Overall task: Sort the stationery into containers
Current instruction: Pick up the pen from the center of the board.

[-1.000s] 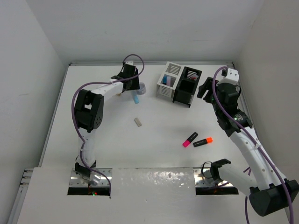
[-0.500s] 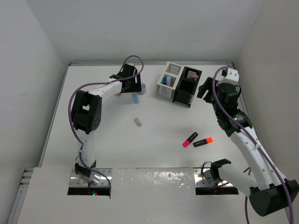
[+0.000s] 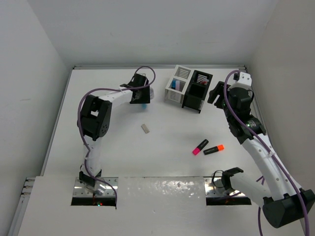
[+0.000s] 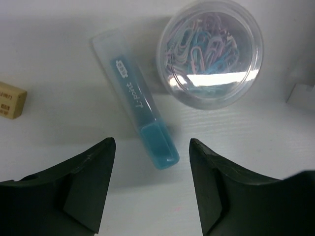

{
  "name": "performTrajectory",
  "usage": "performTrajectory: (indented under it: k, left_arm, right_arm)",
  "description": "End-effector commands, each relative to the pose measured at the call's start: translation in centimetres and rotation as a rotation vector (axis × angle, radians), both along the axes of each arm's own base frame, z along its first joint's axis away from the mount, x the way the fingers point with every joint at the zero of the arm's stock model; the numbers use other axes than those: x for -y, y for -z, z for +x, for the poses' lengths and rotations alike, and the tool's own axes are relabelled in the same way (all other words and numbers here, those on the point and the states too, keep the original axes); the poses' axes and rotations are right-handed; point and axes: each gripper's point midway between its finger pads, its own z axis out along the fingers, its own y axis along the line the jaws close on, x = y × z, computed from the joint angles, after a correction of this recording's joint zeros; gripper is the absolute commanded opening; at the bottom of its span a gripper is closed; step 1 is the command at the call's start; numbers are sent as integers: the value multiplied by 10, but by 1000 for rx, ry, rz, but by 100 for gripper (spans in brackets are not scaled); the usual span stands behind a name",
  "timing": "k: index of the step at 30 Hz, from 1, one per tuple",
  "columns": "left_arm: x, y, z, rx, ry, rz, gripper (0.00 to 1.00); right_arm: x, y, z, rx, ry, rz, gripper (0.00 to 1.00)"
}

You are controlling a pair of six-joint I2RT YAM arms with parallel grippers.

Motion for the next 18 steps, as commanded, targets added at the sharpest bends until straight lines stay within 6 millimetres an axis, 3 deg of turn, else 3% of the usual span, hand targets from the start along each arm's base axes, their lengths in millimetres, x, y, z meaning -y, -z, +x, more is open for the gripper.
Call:
performTrajectory:
  k: [1, 5, 8, 12, 14, 15, 18]
  left_arm:
    - [5, -13, 26, 89, -12, -3, 60]
    - [1, 0, 32, 70, -34, 26, 61]
    - [-7, 27, 29, -8, -69, 45, 57]
    - [-12, 34, 24, -39, -77, 40, 37]
    - [-15, 29, 25, -37, -82, 30, 15]
    - [-19, 26, 25, -38, -91, 30, 0]
    - [-39, 5, 32, -5, -140, 34, 0]
  right_arm:
    - [2, -27, 0, 62, 7, 4, 68]
    - [6, -29, -3, 68, 26, -6, 68]
    - [8, -33, -4, 80, 32, -2, 68]
    - [9, -36, -5, 87, 39, 2, 68]
    - [9, -36, -5, 88, 40, 3, 68]
    - [9, -36, -6, 88, 39, 2, 68]
    - [10, -35, -6, 90, 45, 2, 68]
